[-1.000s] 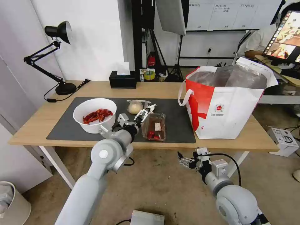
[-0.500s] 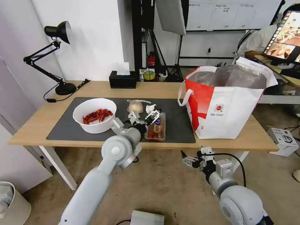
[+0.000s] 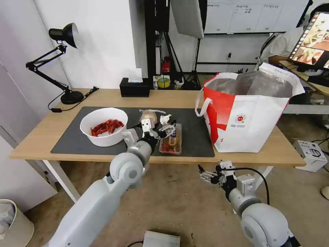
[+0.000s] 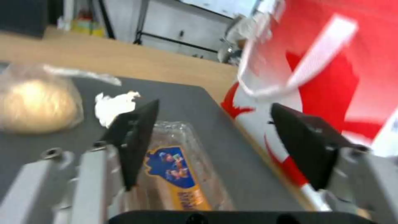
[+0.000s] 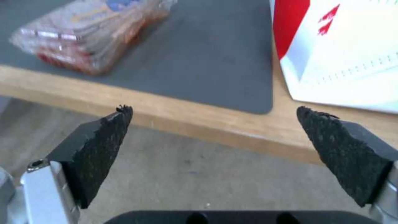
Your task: Pick up the trash from the table and place it into the takeout bag.
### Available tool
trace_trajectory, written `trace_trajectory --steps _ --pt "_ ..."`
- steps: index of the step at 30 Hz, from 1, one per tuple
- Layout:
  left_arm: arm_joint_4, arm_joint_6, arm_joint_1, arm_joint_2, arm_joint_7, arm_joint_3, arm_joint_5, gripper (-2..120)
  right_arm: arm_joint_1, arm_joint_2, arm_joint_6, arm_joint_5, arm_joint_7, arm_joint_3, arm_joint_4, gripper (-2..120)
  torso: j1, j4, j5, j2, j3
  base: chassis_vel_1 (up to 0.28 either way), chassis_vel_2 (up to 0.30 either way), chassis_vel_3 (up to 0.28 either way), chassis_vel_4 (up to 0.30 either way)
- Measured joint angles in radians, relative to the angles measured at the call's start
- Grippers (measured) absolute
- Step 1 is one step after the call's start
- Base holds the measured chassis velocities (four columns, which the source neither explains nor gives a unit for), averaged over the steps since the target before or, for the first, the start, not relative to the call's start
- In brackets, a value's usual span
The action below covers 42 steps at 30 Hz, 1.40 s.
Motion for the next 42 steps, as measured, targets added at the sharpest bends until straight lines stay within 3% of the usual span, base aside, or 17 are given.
trace_trajectory --steps 1,2,3,5,10,14,20,26,32,34,42 --pt "0.022 -0.011 -0.014 0.041 0.069 0.026 0.054 61 0.011 -0.003 0.002 0.039 0.002 0.005 0.000 100 0.000 0.0000 0.0001 0.000 0.000 0.000 0.000 0.000 0.000" --pt "0.022 -0.011 -0.014 0.041 0.069 0.026 0.054 61 0.011 -0.003 0.002 0.039 0.002 0.005 0.000 100 0.000 0.0000 0.0001 0.000 0.000 0.000 0.000 0.000 0.000" --pt "0.057 -0.021 -0.038 0.083 0.151 0.055 0.120 49 0.025 -0.008 0.003 0.069 0.004 0.009 -0.001 100 0.000 0.0002 0.0000 0.000 0.000 0.000 0.000 0.000 0.000" --pt "0.087 -0.022 -0.063 0.100 0.208 0.074 0.138 32 0.038 -0.019 0.006 0.095 0.004 0.009 -0.004 100 0.000 0.0000 0.0001 0.000 0.000 0.000 0.000 0.000 0.000" --pt "0.113 -0.022 -0.081 0.107 0.238 0.091 0.150 17 0.056 -0.027 0.011 0.147 0.011 0.009 -0.005 100 0.000 0.0000 0.0002 0.000 0.000 0.000 0.000 0.000 0.000" --pt "0.135 -0.022 -0.093 0.121 0.294 0.112 0.178 0 0.095 -0.043 0.018 0.277 0.045 0.011 -0.005 100 0.000 0.0000 0.0002 0.000 0.000 0.000 0.000 0.000 0.000" --pt "0.146 -0.022 -0.091 0.133 0.319 0.123 0.196 0 0.139 -0.060 0.023 0.407 0.083 0.012 -0.011 100 0.000 0.0000 0.0002 0.000 0.000 0.000 0.000 0.000 0.000" --pt "0.151 -0.023 -0.086 0.139 0.336 0.124 0.199 0 0.248 -0.071 0.031 0.626 0.166 -0.009 -0.059 100 0.000 0.0000 0.0002 0.000 0.000 0.000 0.000 0.000 0.000" --pt "0.156 -0.023 -0.084 0.143 0.338 0.124 0.199 0 0.301 -0.070 0.034 0.695 0.198 -0.024 -0.087 100 0.000 0.0000 0.0002 0.000 0.000 0.000 0.000 0.000 0.000" --pt "0.170 -0.024 -0.079 0.148 0.346 0.124 0.215 0 0.392 -0.061 0.036 0.818 0.253 -0.045 -0.149 100 0.000 0.0001 0.0002 0.000 0.000 0.000 0.000 0.000 0.000" --pt "0.183 -0.030 -0.064 0.144 0.360 0.123 0.232 0 0.494 -0.028 0.036 1.011 0.343 -0.072 -0.239 100 0.000 0.0001 0.0002 0.000 0.000 0.000 0.000 0.000 0.000"
